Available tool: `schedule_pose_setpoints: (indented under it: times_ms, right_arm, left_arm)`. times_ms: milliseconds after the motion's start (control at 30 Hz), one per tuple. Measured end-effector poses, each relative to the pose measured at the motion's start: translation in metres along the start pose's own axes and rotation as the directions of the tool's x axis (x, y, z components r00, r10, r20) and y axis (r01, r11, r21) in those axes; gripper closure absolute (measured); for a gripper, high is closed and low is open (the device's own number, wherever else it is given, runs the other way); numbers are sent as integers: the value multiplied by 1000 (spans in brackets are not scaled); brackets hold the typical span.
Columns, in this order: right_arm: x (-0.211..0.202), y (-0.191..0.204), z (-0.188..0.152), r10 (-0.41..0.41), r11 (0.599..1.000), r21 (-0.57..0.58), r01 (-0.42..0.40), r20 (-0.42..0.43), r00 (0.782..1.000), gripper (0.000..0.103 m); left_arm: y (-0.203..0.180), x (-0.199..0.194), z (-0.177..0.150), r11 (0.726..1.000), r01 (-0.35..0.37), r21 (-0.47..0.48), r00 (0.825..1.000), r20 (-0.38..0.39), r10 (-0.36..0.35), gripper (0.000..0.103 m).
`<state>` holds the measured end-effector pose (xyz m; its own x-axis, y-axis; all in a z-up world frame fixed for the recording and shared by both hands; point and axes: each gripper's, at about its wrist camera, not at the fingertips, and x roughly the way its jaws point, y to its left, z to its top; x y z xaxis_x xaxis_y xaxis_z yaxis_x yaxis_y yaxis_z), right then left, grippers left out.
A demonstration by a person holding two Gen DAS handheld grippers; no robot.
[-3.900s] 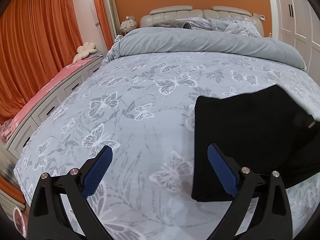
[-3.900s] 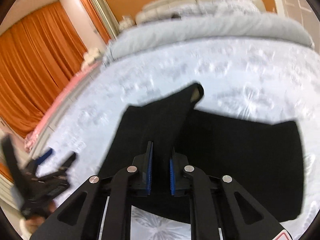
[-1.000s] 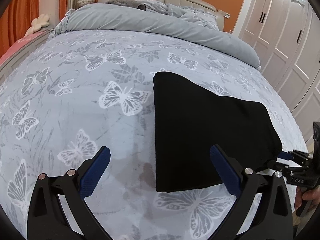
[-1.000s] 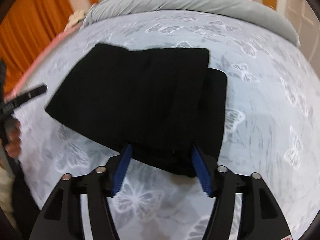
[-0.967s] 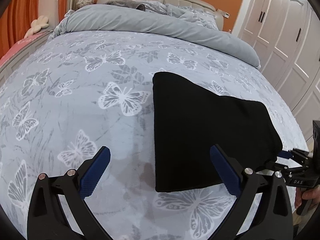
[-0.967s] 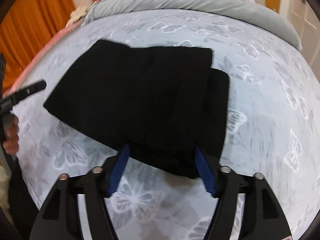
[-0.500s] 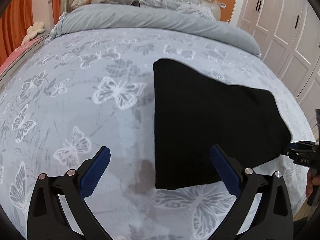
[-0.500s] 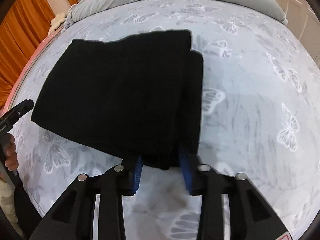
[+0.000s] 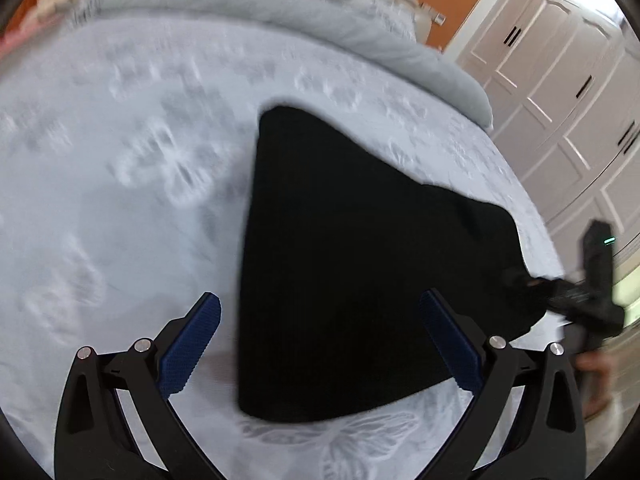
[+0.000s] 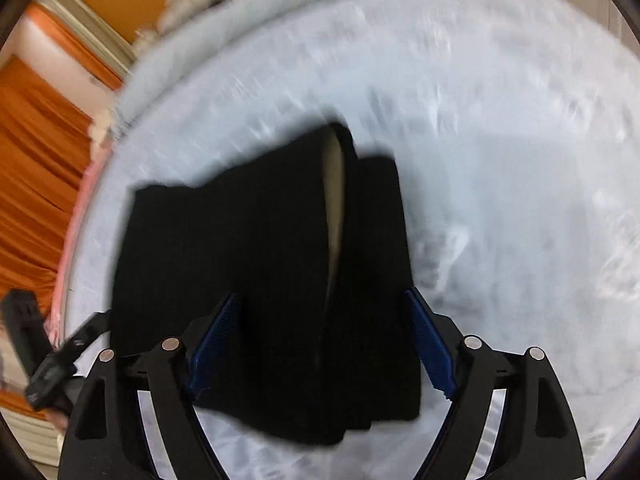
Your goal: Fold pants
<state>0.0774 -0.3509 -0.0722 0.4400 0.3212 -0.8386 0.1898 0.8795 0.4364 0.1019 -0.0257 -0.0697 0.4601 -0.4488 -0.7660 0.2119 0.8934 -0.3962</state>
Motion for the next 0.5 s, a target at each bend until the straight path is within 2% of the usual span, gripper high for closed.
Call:
schedule_pose_setpoints:
  times_ms: [67, 100, 133, 167, 200, 233, 333, 400, 433, 467, 500]
  right_arm:
    - [0, 11, -2, -7, 999, -46, 8, 30, 1000, 27]
    - [-3, 14, -1, 18, 998, -52, -16, 32, 999, 55]
    - [-17, 18, 1, 72, 997, -36, -71, 53, 996, 68]
    - [-27, 21, 3, 113, 993, -35, -110, 74, 991, 70]
    - [-43, 27, 0, 171, 985, -40, -168, 94, 981, 72]
    - [-54, 33, -3, 206, 978, -51, -202, 103, 973, 72]
    - [-88, 48, -30, 267, 961, -106, -256, 106, 958, 72]
    - [-90, 47, -56, 269, 958, -115, -261, 62, 961, 70]
    - [-81, 44, -66, 243, 965, -114, -238, 35, 969, 66]
    - [-63, 38, -78, 180, 978, -106, -180, -11, 984, 61]
    - [-41, 28, -87, 71, 992, -98, -77, -72, 995, 46]
  left_arm:
    - [11, 29, -6, 997, 21, -75, 994, -101, -29, 6]
    - [13, 33, -7, 996, 16, -88, 996, -88, -24, 8]
    - [10, 29, -6, 998, 12, -65, 999, -44, -14, 36]
    - [4, 24, -2, 999, 17, -38, 999, -39, -18, 54]
    - [3, 13, 2, 997, 48, -55, 998, -28, -50, 65]
    - [3, 2, 6, 994, 89, -69, 996, -18, -90, 71]
    - [9, -41, 4, 979, 178, -100, 984, -12, -180, 73]
    - [13, -72, -13, 975, 204, -87, 978, -30, -208, 72]
    - [14, -78, -19, 976, 203, -75, 978, -42, -206, 69]
    - [16, -79, -34, 983, 172, -60, 982, -68, -176, 60]
    - [17, -75, -44, 991, 124, -47, 988, -87, -128, 53]
